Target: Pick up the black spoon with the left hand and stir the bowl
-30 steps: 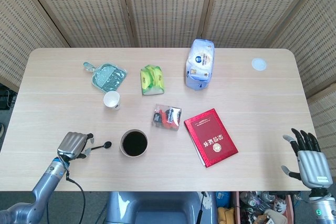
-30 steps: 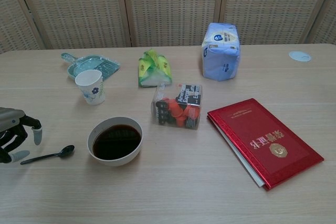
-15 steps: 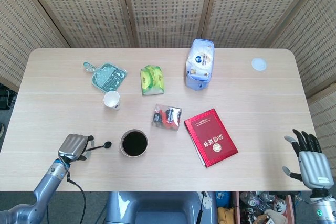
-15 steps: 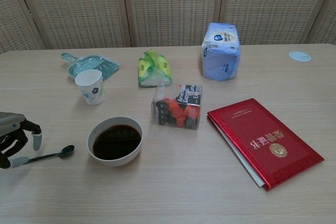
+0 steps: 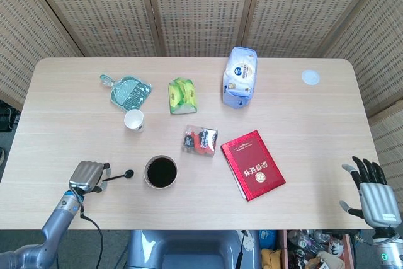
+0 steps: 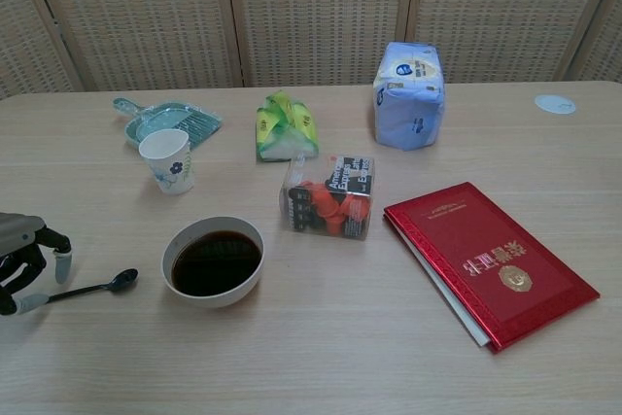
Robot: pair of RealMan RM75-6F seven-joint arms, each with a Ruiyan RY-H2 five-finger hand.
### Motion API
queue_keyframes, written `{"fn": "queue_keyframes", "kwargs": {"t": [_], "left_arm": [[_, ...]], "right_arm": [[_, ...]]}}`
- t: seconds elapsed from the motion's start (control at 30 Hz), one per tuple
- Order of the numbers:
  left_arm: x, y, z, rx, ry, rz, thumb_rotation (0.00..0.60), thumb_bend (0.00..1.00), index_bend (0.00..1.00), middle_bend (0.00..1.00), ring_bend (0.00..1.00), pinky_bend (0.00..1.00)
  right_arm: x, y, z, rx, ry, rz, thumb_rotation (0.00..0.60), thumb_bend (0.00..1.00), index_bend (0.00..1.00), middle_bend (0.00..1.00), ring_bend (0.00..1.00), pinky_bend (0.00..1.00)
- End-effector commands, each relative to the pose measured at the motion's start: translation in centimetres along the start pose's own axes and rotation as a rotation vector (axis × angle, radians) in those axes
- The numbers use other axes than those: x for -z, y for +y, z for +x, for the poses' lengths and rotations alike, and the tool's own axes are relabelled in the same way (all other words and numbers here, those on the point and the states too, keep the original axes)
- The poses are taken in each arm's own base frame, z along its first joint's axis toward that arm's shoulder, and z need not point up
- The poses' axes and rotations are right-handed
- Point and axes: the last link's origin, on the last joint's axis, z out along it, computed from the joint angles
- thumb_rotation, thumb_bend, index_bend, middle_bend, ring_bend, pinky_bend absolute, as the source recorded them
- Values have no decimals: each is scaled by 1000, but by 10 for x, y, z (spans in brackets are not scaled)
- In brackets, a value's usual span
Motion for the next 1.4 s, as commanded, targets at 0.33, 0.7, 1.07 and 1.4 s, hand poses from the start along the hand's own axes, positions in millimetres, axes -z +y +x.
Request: {"fn": "queue_keyframes", "kwargs": {"t": [0.33,0.7,1.07,1.4], "left_arm": [[-6,4,-4,1,-6,15,600,378,480,787,759,740],[-11,8,-10,7,-18,29,600,378,480,787,759,740],[-16,6,-9,10,-6,52,600,378,480,787,759,740],[-16,7,-10,4,-8,50,600,382,495,787,759,740]], "right_arm": [[1,3,-1,-3,-3,-9,600,126,228,151,71,108],[3,6,-2,-9,-7,-22,600,126,228,151,71,108],[5,9,-4,-19,-14,-39,600,126,228,151,70,108],[7,10,-5,-26,-14,-47,600,127,228,152,71,108]]}}
